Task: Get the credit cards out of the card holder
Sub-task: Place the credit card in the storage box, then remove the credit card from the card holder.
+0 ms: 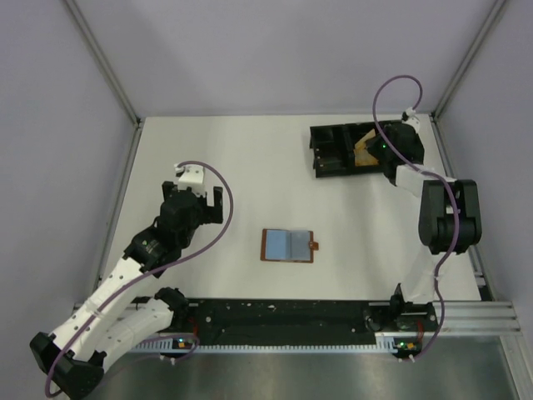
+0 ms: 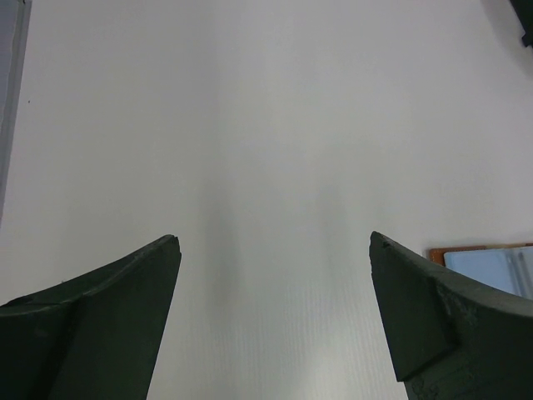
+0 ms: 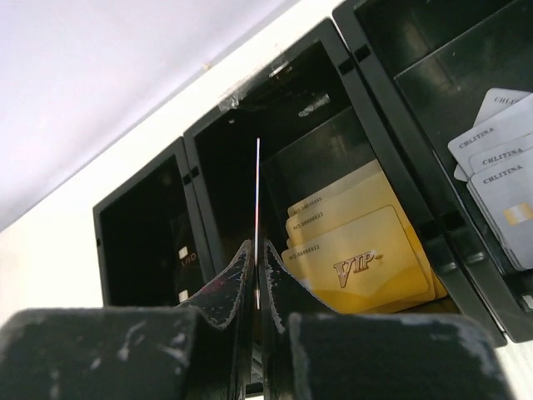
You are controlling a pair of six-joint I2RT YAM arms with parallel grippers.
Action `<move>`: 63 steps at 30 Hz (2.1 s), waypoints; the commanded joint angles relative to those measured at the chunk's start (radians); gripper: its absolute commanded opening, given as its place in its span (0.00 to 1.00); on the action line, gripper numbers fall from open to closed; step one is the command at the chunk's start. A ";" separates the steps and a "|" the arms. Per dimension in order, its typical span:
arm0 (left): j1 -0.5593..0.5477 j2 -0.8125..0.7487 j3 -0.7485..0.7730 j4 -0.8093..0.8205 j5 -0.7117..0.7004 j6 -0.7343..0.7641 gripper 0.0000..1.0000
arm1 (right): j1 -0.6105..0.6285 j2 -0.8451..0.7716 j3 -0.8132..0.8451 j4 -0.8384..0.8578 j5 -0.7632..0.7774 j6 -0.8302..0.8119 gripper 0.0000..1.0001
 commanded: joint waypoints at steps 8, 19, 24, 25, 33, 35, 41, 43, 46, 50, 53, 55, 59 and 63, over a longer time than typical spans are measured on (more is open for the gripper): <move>0.009 -0.014 -0.004 0.003 0.001 0.014 0.99 | -0.005 0.070 0.038 -0.050 -0.028 -0.010 0.16; 0.007 -0.016 -0.010 0.027 0.136 -0.037 0.99 | -0.005 -0.198 -0.001 -0.256 0.132 -0.159 0.65; 0.007 0.030 0.002 0.067 0.329 -0.099 0.99 | 0.033 -0.375 -0.075 -0.322 0.095 -0.185 0.71; 0.006 0.041 0.008 0.073 0.372 -0.121 0.99 | 0.053 -0.405 -0.092 -0.330 0.078 -0.188 0.71; 0.006 0.153 -0.026 0.211 0.638 -0.277 1.00 | 0.228 -0.597 -0.276 -0.318 -0.176 -0.099 0.71; 0.003 0.190 -0.038 0.262 0.679 -0.313 1.00 | 0.295 -0.620 -0.314 -0.310 -0.219 -0.085 0.70; -0.011 0.328 -0.049 0.337 0.794 -0.383 0.91 | 0.413 -0.643 -0.434 -0.279 -0.351 -0.028 0.69; -0.014 0.369 -0.049 0.339 0.819 -0.397 0.87 | 0.444 -0.643 -0.477 -0.273 -0.341 -0.019 0.68; -0.020 0.432 -0.062 0.351 0.825 -0.414 0.82 | 0.469 -0.630 -0.538 -0.236 -0.345 0.010 0.67; -0.030 0.510 -0.081 0.356 0.825 -0.419 0.75 | 0.483 -0.581 -0.555 -0.210 -0.386 0.013 0.66; -0.036 0.555 -0.093 0.356 0.817 -0.423 0.71 | 0.489 -0.542 -0.551 -0.192 -0.405 0.010 0.66; -0.042 0.581 -0.102 0.356 0.808 -0.428 0.65 | 0.493 -0.518 -0.549 -0.176 -0.417 0.007 0.66; -0.048 0.621 -0.128 0.371 0.805 -0.448 0.54 | 0.500 -0.472 -0.543 -0.160 -0.419 0.004 0.65; -0.057 0.648 -0.145 0.382 0.805 -0.463 0.45 | 0.506 -0.432 -0.537 -0.155 -0.420 -0.004 0.65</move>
